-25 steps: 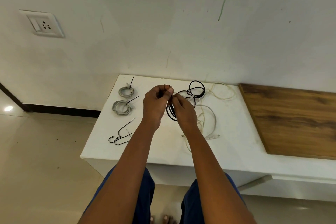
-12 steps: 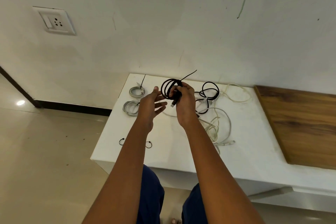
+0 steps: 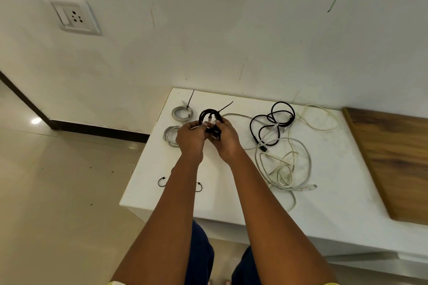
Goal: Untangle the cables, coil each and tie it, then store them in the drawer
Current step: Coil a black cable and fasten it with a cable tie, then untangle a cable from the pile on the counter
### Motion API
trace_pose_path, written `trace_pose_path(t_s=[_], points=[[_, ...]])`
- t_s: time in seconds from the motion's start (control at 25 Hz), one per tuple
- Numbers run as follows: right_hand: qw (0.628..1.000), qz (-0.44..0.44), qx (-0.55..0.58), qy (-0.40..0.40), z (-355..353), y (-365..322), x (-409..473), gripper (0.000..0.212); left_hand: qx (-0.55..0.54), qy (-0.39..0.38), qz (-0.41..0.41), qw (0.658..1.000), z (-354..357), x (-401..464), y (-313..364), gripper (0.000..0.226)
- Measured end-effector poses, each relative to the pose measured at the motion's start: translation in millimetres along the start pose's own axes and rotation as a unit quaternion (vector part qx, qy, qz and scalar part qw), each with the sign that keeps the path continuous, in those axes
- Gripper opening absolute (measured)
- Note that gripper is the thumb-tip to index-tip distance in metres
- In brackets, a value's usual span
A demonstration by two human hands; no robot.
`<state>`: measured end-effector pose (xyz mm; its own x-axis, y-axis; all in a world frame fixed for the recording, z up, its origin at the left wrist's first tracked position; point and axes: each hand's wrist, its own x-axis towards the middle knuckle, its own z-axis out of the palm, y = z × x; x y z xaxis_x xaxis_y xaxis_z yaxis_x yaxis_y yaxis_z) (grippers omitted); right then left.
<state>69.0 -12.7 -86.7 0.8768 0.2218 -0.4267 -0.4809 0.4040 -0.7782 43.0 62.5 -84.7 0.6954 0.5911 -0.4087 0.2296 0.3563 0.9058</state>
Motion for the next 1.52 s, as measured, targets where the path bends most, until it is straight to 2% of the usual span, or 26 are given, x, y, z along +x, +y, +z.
trace_pose_path(t_s=[0.16,0.32,0.44,0.56,0.68,0.8,0.96,1.08,1.16,1.24,1.32,1.4,1.52], points=[[0.995,0.022,-0.087,0.042,-3.1,6.4,10.1,0.024,0.043,0.049,0.011,0.998,5.1,9.4,-9.4,0.020],[0.985,0.003,-0.147,0.095,-15.5,0.2,13.4,0.027,0.057,0.052,0.017,0.997,8.0,10.4,-12.5,0.021],[0.986,-0.006,-0.115,0.121,-33.0,-8.8,11.6,0.022,0.100,0.043,0.030,0.994,12.1,6.3,-17.8,0.020],[0.988,-0.012,-0.087,0.126,-49.1,-18.8,5.2,0.034,0.135,0.037,0.045,0.989,15.4,0.8,-23.1,0.016],[0.986,-0.016,-0.099,0.134,-61.0,-25.2,-0.7,0.037,0.129,0.028,0.028,0.991,16.6,-1.7,-26.2,0.009],[0.981,-0.015,-0.128,0.142,-69.1,-29.9,-7.8,0.037,0.137,0.017,0.025,0.990,17.9,-7.7,-25.8,0.029],[0.969,-0.003,-0.237,0.068,-68.2,-34.4,-30.7,0.036,0.177,0.013,0.048,0.983,16.0,-19.5,-25.0,0.050],[0.942,-0.028,-0.334,-0.003,-67.9,-43.8,-53.0,0.031,0.195,-0.014,0.051,0.979,15.1,-33.9,-23.5,0.064],[0.926,-0.074,-0.369,-0.033,-69.4,-56.5,-68.2,0.028,0.216,-0.048,0.083,0.972,17.9,-48.9,-23.3,0.060],[0.899,-0.143,-0.412,-0.042,-75.5,-70.0,-84.2,0.024,0.234,-0.118,0.112,0.959,20.6,-65.3,-25.2,0.050],[0.859,-0.218,-0.463,-0.018,-90.1,-79.8,-98.8,0.018,0.266,-0.216,0.125,0.931,24.6,-80.7,-29.0,0.043],[0.804,-0.252,-0.538,0.034,-110.7,-86.2,-111.8,0.015,0.295,-0.280,0.147,0.902,30.2,-94.2,-33.3,0.044],[0.723,-0.165,-0.665,0.093,-133.4,-86.3,-122.8,0.024,0.313,-0.313,0.209,0.872,40.0,-108.1,-39.5,0.042]])
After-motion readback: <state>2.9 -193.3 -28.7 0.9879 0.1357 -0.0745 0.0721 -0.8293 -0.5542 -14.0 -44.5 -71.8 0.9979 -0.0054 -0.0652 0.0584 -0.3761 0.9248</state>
